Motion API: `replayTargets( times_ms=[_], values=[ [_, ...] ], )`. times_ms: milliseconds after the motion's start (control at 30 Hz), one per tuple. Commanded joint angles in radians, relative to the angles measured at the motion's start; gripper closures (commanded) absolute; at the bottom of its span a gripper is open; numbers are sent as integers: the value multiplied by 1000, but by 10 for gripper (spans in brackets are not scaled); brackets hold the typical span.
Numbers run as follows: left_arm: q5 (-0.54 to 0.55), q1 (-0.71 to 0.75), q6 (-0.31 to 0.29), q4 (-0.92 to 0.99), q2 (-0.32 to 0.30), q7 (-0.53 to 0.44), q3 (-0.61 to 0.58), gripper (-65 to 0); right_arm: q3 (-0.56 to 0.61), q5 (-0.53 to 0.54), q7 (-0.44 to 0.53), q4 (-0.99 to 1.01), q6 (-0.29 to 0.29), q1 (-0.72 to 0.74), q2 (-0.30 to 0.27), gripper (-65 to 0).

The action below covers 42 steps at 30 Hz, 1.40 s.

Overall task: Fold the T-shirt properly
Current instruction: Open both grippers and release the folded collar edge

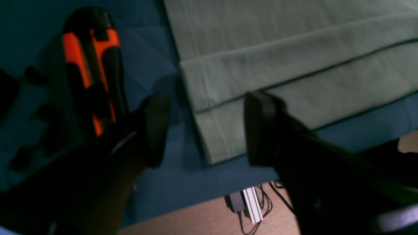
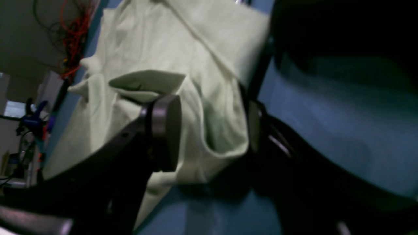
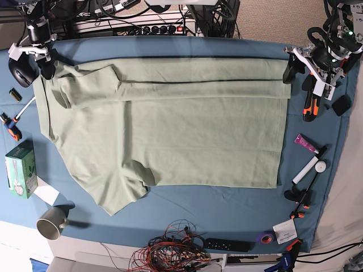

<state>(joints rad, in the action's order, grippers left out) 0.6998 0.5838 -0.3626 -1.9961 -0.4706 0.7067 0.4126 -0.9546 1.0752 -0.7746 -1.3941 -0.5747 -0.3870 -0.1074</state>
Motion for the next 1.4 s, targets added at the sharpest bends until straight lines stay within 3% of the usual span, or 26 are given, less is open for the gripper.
replayTargets(
  times_ms=[0, 133, 300, 567, 733, 933, 1167, 1367],
  values=[
    [10, 1, -3, -13, -14, -16, 6, -365, 0, -23, -45, -5, 6, -20, -3, -296],
    [10, 1, -3, -13, -14, -16, 6, -365, 0, -13, -54, -5, 2, -45, -3, -271],
    [13, 1, -2, -13, -14, -5, 6, -364, 0, -14, -56, -5, -40, -48, -3, -1],
    [110, -2, 51, 108, -14, 32, 6, -364, 0, -13, -52, -5, -63, -45, -3, 0],
    [218, -2, 21, 240, -14, 62, 6, -365, 0, -13, -51, -5, -63, -45, -3, 0],
    [332, -2, -66, 275, -9, 110, 3, -365, 0, -13, -48, -5, -63, -45, -3, 0],
    [332, -2, -69, 275, -9, 107, -68, -363, 0, -14, -48, -5, -63, -45, -3, 0],
    [302, -3, -69, 275, -9, 79, -115, -245, 0, -13, -47, -5, -63, -45, -3, 0]
  ],
)
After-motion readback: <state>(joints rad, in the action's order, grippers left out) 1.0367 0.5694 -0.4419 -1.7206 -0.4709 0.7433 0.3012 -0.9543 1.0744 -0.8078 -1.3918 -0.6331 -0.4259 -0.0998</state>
